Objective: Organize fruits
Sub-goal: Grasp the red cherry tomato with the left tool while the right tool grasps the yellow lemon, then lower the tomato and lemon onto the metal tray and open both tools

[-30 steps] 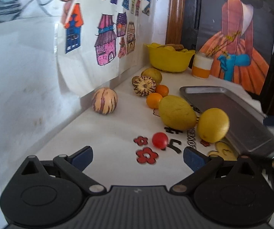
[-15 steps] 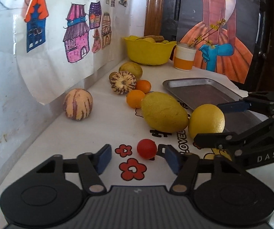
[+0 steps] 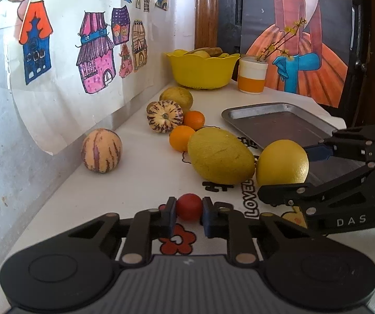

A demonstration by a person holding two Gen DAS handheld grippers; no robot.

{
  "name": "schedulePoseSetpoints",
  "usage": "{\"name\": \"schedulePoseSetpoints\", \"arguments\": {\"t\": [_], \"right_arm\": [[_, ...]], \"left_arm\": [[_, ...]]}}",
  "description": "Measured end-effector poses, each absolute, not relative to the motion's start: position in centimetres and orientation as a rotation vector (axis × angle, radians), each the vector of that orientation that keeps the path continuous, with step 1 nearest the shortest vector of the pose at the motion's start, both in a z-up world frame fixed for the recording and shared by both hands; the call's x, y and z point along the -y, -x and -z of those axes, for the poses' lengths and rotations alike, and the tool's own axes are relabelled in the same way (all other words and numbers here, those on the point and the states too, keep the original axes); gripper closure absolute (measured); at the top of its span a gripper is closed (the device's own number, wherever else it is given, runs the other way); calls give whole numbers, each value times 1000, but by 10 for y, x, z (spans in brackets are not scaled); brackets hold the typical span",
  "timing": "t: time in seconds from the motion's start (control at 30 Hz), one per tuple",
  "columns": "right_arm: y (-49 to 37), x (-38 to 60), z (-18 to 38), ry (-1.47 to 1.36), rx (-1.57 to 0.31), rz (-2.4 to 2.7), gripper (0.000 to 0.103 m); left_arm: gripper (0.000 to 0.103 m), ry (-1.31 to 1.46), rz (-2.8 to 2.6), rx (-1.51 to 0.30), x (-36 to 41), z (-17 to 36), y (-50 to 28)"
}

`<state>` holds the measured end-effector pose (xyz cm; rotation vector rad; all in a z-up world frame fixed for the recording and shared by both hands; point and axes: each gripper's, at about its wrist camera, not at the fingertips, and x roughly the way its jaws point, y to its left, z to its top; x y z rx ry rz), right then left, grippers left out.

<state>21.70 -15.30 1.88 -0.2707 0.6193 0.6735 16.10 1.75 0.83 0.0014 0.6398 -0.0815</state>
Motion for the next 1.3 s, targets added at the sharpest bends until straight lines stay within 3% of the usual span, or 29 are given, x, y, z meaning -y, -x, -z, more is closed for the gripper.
{"name": "schedulePoseSetpoints", "arguments": {"t": [0.37, 0.53, 0.9, 1.17, 1.23, 1.3], "right_arm": [[-252, 204, -57, 53, -645, -589, 36], [-293, 228, -61, 78, -663, -502, 36], [-352, 257, -25, 97, -747, -397, 36], [-360, 254, -17, 106, -768, -393, 36], [-359, 254, -17, 104, -767, -388, 35], [-356, 254, -17, 108, -759, -375, 29]], "left_arm": [[81, 64, 125, -563, 14, -51, -205], [81, 67, 184, -550, 41, -60, -235], [81, 155, 218, -680, 73, -40, -332], [80, 151, 211, -746, 83, -28, -345], [79, 157, 202, -759, 83, -26, -346], [70, 171, 196, -767, 82, -26, -346]]}}
